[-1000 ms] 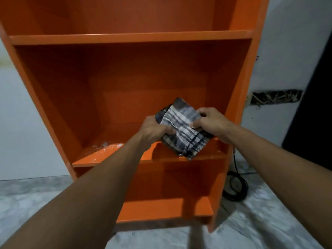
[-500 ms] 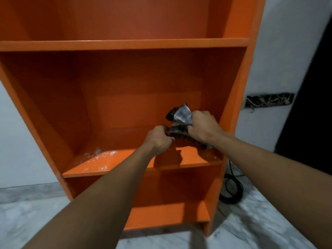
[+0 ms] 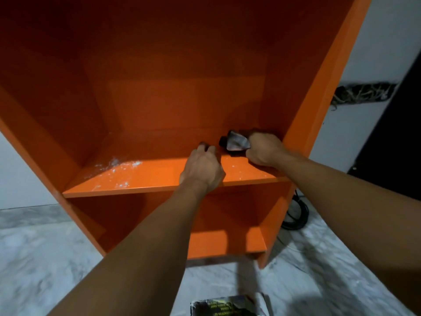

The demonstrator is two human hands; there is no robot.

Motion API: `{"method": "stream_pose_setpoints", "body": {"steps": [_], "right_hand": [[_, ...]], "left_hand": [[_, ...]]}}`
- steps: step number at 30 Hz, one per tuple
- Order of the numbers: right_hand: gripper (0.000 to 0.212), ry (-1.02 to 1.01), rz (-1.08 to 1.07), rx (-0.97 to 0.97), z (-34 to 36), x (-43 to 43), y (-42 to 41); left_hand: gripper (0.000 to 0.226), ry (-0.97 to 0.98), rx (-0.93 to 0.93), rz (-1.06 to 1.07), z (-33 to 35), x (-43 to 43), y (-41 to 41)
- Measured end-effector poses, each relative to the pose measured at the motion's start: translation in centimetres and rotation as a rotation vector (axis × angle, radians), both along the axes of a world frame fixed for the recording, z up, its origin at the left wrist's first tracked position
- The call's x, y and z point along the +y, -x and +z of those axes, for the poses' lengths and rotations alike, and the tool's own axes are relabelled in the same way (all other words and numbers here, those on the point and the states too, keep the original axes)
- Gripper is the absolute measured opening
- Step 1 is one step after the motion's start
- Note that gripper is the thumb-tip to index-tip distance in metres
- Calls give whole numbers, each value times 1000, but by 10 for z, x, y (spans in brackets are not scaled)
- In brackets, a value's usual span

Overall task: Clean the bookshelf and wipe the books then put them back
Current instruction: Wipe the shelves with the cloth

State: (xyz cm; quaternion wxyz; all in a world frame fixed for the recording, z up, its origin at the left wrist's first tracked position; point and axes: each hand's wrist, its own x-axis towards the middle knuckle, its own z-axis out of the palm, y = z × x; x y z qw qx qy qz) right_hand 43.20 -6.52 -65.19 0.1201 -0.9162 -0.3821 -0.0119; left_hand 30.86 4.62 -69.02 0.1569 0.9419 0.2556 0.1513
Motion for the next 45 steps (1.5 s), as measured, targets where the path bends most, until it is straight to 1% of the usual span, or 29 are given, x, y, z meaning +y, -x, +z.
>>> {"method": "stream_pose_setpoints", "body": {"steps": [1,2,4,5,7,10,12,14,16,18,19,22,23,26,28,30,32,33,34,35,37,38,39,40,42,44,45], "right_hand": [[19,-48,47,-16,-3,-9,4],[27,-71,101,-24,-5,-18,10],[39,-73,167,-42,-6,-41,29],[41,-75,181,-63,-5,-52,38],[39,-69,216,-101,-3,-72,57],[36,-29,261,-30,2,-95,82],[30,-71,273,-12,10,-96,87],[21,-156,264,-51,24,-82,86],[26,-223,241,-142,35,-60,74],[32,-243,204,-211,35,-36,52],[33,-217,176,-190,31,-27,40],[15,-67,62,-10,7,-8,11],[15,-36,36,20,-1,-5,8],[14,-55,-25,-14,-16,-1,5],[12,-103,-10,-37,-17,2,11],[2,-146,37,-74,-16,2,26],[18,-142,122,-136,-18,-7,49],[21,-131,156,-158,-18,-15,63],[22,-118,196,-154,-18,-25,76],[21,-101,230,-106,-14,-34,89],[21,-87,267,101,-8,-43,106],[23,-110,270,182,-4,-42,114],[26,-158,256,205,1,-37,118],[30,-219,229,179,6,-30,116],[36,-330,136,57,19,-11,105],[30,-361,66,-38,25,11,84],[24,-322,36,-41,24,21,74]], "left_hand": [[38,3,-10,-1,0,-1,1],[37,11,-21,1,1,-1,2],[35,15,-22,4,2,-2,3],[36,13,-13,5,2,-2,4],[38,11,-1,13,3,-4,4],[39,5,7,23,4,-6,5],[41,22,8,37,6,-7,5],[43,41,1,37,6,-6,4],[40,44,-13,29,5,-7,4],[34,42,-30,36,5,-7,6],[33,45,-43,42,5,-8,7],[35,74,-95,45,6,-8,11],[37,88,-115,42,6,-8,12],[45,130,-178,27,8,-6,14],[45,157,-219,12,10,-5,17],[39,258,-273,-14,13,-3,23],[27,333,-312,-27,16,1,31],[23,331,-327,-19,19,4,36],[24,325,-334,-13,21,7,43],[29,304,-322,-4,24,13,51],[39,220,-237,32,30,25,67],[39,183,-178,46,32,33,74],[35,144,-115,55,34,40,80],[29,102,-45,61,35,46,83],[26,56,97,68,34,53,88],[24,34,203,50,30,58,89],[24,20,219,46,29,61,89]]}}
